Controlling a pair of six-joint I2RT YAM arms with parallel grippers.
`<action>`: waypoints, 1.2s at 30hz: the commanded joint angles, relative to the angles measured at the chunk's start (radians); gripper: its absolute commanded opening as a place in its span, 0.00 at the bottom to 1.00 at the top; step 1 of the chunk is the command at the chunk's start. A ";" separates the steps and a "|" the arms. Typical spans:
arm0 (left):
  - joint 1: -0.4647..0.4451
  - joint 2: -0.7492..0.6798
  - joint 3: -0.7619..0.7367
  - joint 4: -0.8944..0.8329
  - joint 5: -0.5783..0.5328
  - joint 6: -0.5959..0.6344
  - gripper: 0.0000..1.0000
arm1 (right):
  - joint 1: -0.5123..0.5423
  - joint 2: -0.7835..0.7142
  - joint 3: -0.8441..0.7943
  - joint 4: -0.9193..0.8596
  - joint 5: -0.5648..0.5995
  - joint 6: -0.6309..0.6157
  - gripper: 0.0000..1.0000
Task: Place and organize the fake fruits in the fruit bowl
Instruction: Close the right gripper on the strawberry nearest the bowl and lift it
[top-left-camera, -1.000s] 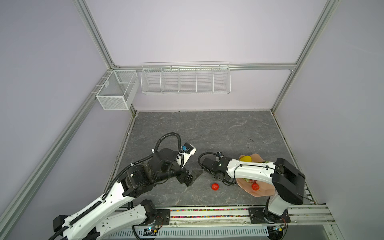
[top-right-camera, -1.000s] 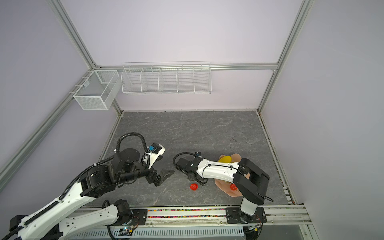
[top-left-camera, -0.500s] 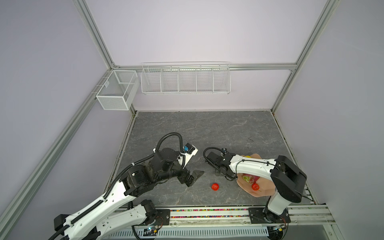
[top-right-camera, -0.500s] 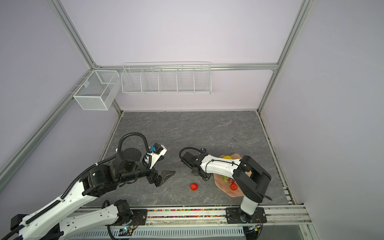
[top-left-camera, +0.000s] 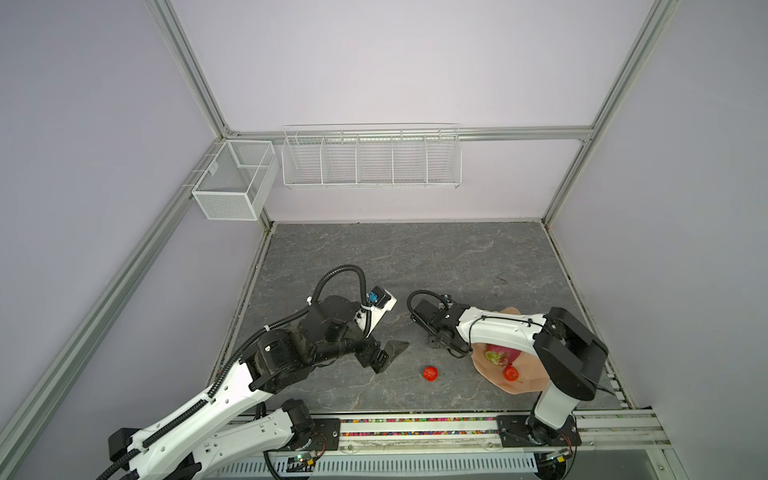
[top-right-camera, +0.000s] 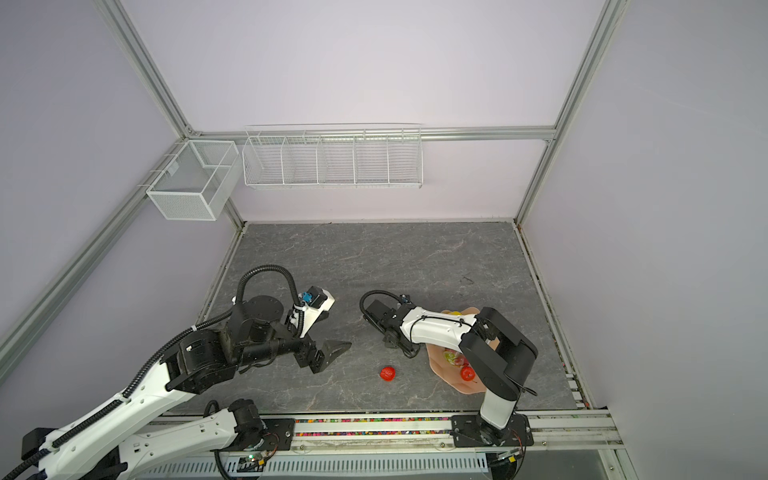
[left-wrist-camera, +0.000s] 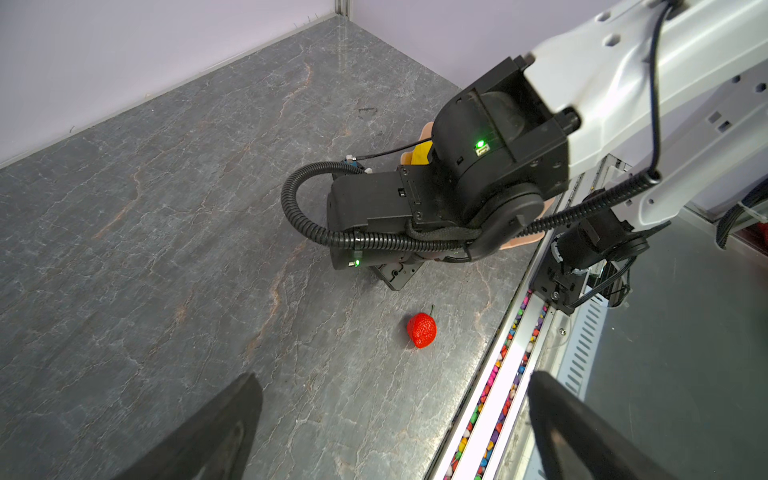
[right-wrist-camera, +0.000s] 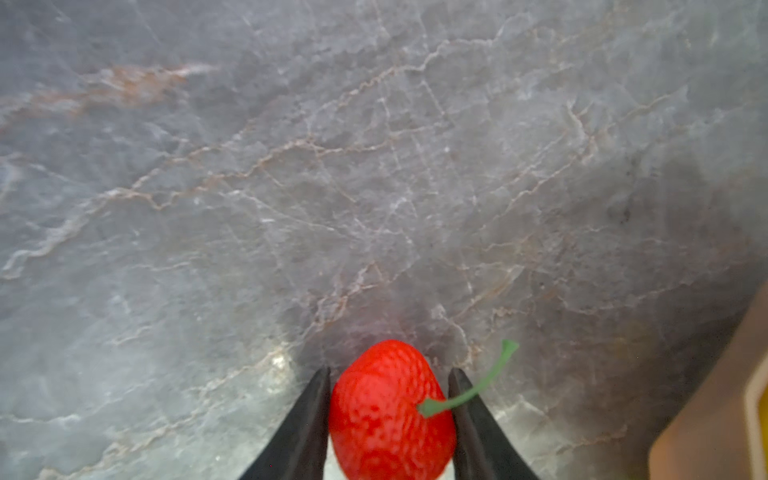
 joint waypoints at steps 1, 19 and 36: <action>0.004 -0.003 -0.008 0.014 0.011 0.019 0.99 | -0.007 0.019 -0.001 0.007 -0.013 -0.010 0.39; 0.004 0.028 -0.014 0.067 0.051 0.011 0.99 | 0.106 -0.237 -0.030 -0.125 0.094 -0.015 0.35; 0.001 0.162 -0.013 0.329 0.358 -0.006 1.00 | 0.345 -0.744 -0.215 -0.804 0.249 0.707 0.33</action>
